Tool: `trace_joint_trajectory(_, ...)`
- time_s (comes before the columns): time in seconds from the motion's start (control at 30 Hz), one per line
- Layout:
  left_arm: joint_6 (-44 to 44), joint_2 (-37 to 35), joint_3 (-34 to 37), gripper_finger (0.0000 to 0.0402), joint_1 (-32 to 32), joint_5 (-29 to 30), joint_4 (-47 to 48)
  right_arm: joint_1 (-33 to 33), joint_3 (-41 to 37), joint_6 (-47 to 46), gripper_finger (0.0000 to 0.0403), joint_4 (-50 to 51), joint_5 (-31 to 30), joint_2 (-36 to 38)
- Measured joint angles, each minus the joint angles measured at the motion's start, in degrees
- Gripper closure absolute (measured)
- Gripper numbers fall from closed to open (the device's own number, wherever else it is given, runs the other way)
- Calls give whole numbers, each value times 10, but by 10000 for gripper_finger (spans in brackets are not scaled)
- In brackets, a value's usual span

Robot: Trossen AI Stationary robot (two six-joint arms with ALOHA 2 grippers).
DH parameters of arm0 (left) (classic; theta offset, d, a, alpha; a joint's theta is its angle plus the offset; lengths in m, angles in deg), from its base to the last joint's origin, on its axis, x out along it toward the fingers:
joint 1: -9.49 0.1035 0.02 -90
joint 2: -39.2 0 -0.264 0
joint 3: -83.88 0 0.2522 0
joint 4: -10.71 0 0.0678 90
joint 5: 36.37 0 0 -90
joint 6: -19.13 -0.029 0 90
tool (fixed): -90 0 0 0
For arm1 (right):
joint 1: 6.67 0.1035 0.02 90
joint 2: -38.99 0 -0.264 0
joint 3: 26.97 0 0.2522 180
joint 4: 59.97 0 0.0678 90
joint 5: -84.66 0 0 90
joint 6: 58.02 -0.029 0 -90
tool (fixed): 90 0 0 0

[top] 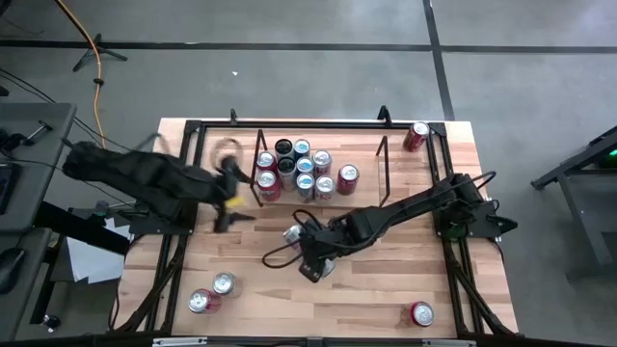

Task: Place canned beverage on shelf
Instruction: Put the white-pink soda can on the shelf aligned with the other white-pink soda cans

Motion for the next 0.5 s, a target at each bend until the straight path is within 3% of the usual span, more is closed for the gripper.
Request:
trace_joint_trajectory(0.27, 2, 129, 0, 32, 0, -131, -112, 0, 0, 126, 175, 0, -3, 1)
trace_joint_trajectory(0.5, 49, 183, 0, 32, -5, -154, -134, 0, 0, 227, 175, -12, -9, 1)
